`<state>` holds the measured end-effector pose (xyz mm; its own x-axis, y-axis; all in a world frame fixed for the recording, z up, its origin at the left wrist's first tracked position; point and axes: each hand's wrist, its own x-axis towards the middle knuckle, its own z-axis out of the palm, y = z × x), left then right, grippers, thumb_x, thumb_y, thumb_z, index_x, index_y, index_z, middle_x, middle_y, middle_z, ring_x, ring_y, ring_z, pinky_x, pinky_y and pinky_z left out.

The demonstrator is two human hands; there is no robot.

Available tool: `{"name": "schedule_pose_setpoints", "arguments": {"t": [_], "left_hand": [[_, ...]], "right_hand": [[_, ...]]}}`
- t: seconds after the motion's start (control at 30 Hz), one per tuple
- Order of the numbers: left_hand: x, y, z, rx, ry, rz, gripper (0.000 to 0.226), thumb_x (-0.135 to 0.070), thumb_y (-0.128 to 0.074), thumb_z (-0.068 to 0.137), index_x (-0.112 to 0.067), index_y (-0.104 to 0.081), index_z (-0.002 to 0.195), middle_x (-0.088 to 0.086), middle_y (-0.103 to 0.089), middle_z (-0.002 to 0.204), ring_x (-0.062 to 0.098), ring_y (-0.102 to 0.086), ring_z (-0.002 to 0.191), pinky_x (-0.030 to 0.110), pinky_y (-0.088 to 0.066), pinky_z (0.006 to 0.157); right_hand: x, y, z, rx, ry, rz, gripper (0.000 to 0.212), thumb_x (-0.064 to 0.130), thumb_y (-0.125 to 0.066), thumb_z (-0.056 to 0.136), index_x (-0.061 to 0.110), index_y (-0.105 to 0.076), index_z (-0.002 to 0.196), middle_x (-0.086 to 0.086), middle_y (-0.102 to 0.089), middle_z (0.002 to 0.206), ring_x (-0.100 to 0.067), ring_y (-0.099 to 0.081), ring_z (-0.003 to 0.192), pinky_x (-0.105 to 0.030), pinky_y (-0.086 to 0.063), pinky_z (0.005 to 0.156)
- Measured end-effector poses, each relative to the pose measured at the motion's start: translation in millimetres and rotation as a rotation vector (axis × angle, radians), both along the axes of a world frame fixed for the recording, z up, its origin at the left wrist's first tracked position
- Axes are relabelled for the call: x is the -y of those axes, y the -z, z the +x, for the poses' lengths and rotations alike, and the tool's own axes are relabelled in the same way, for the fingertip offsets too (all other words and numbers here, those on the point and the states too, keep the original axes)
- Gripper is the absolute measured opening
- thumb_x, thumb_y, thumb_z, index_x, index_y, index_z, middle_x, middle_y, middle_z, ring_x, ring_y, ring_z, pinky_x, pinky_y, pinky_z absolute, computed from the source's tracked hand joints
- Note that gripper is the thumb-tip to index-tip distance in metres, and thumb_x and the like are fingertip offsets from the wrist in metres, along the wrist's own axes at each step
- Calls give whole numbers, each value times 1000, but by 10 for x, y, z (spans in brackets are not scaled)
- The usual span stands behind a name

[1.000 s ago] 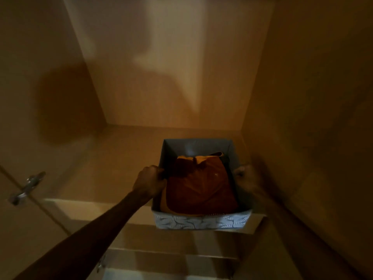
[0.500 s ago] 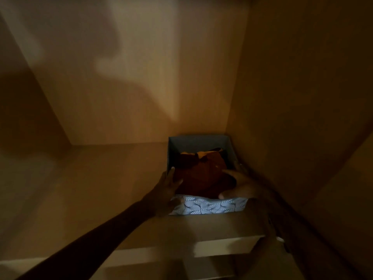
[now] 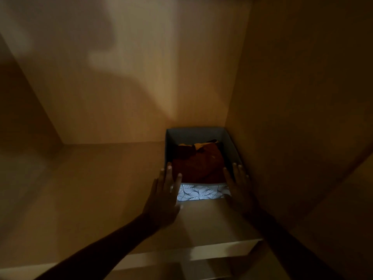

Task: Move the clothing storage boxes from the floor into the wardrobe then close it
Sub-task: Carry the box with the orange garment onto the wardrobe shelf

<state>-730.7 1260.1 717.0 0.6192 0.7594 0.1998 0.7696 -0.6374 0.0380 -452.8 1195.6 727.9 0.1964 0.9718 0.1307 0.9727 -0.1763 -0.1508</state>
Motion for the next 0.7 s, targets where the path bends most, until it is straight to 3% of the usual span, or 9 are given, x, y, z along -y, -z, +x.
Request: {"name": "schedule_pose_setpoints", "arguments": {"t": [0.07, 0.2, 0.3, 0.4, 0.6, 0.7], "left_hand": [[-25, 80, -34, -18, 23, 4, 115, -60, -67, 71, -18, -1, 155, 22, 8, 161, 44, 4, 147, 58, -19, 114], [-234, 24, 15, -64, 60, -44, 128, -64, -68, 65, -21, 16, 152, 20, 14, 161, 45, 13, 145, 58, -10, 114], [-388, -31, 54, -105, 71, -68, 132, -66, -65, 66, -23, 31, 146, 17, 26, 158, 43, 27, 142, 57, 2, 114], [-512, -70, 86, -107, 101, -82, 130, -72, -60, 68, -22, 32, 144, 17, 31, 156, 44, 32, 140, 57, 8, 113], [-661, -64, 131, -12, 178, -135, 125, -89, -41, 65, -19, 15, 153, 17, 28, 157, 43, 32, 140, 64, 4, 112], [-701, -77, 175, -56, 154, -116, 126, -80, -51, 68, -22, 27, 148, 16, 35, 154, 43, 36, 137, 60, 9, 112]], "right_hand": [[28, 64, -2, 15, -19, -1, 112, 55, -79, 59, 14, -23, 147, -25, -29, 152, -35, -16, 139, -64, -37, 98], [-94, -1, 44, 10, -42, 12, 109, 72, -60, 66, 26, -10, 151, -18, -10, 159, -33, -4, 146, -63, -19, 108], [-245, -29, 82, 10, -9, -30, 115, 66, -67, 66, 32, 5, 149, -14, 5, 160, -31, 8, 146, -65, -14, 110], [-376, -36, 136, 48, 9, -63, 118, 61, -68, 70, 37, 21, 142, -9, 21, 156, -31, 15, 145, -63, -9, 114], [-565, -111, 208, 95, 32, -122, 119, 64, -67, 70, 34, 24, 140, -12, 20, 159, -33, 18, 146, -58, -3, 115], [-648, -137, 256, 72, 24, -131, 120, 65, -68, 69, 33, 20, 144, -10, 20, 159, -32, 18, 146, -59, -2, 115]]}}
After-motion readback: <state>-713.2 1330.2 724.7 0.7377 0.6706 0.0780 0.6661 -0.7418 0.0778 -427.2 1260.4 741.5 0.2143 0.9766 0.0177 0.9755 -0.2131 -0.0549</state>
